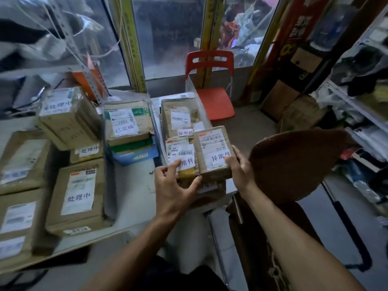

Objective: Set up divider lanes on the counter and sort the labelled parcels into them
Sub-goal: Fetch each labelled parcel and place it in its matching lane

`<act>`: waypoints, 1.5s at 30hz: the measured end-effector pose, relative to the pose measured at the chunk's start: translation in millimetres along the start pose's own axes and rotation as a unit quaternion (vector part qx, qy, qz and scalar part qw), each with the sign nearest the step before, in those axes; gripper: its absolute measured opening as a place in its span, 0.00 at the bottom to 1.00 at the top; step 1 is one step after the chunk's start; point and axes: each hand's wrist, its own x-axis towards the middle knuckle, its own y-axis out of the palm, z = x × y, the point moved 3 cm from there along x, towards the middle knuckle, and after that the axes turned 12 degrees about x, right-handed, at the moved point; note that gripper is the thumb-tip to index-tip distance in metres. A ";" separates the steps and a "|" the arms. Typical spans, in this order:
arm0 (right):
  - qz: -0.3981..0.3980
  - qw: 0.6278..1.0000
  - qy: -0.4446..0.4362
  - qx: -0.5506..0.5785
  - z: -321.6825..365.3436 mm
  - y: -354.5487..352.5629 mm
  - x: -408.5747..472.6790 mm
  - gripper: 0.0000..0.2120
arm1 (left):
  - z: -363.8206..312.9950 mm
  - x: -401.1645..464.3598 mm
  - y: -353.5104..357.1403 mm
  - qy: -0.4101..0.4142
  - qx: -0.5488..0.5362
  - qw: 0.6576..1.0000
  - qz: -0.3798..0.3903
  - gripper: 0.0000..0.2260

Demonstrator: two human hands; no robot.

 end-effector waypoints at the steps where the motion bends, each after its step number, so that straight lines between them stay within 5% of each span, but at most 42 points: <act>1: 0.013 1.000 -0.004 -0.022 -1.0 -0.6 2.3 0.30 | 0.3 -2.3 3.2 -0.009 0.007 1.000 -0.003 0.34; 8: 0.041 0.982 -0.053 -0.176 -2.9 -11.7 7.2 0.30 | -14.2 -14.5 16.8 -0.047 0.118 0.991 -0.040 0.35; 12: 0.086 0.981 -0.044 -0.165 -5.8 -16.7 13.0 0.24 | -26.5 -19.8 18.9 -0.078 0.161 0.982 -0.056 0.35; 17: 0.125 0.978 -0.006 -0.165 -4.4 -16.4 24.3 0.39 | -29.4 -19.8 21.7 -0.112 0.159 0.979 -0.055 0.35; 21: 0.151 0.971 0.019 -0.186 -3.3 -18.9 30.0 0.28 | -29.4 -17.3 20.4 -0.127 0.164 0.978 -0.034 0.36; 24: 0.141 0.967 0.022 -0.210 -2.6 -20.6 32.3 0.32 | -29.2 -16.0 18.0 -0.131 0.168 0.977 -0.003 0.37; 31: 0.013 0.961 -0.168 -0.220 30.6 -0.6 4.5 0.28 | -25.4 -22.7 -6.5 -0.124 0.118 0.985 0.030 0.32; 36: 0.060 0.943 -0.240 -0.225 49.9 68.7 -37.3 0.16 | -7.9 -44.1 -53.5 -0.129 0.087 0.988 -0.002 0.24; 41: 0.118 0.898 -0.277 -0.322 49.2 142.2 -81.6 0.16 | 15.1 -63.7 -74.2 -0.091 0.096 0.986 0.099 0.20; 45: 0.097 0.885 -0.261 -0.374 33.8 159.5 -92.7 0.19 | 34.2 -79.9 -87.0 -0.090 0.085 0.987 0.104 0.18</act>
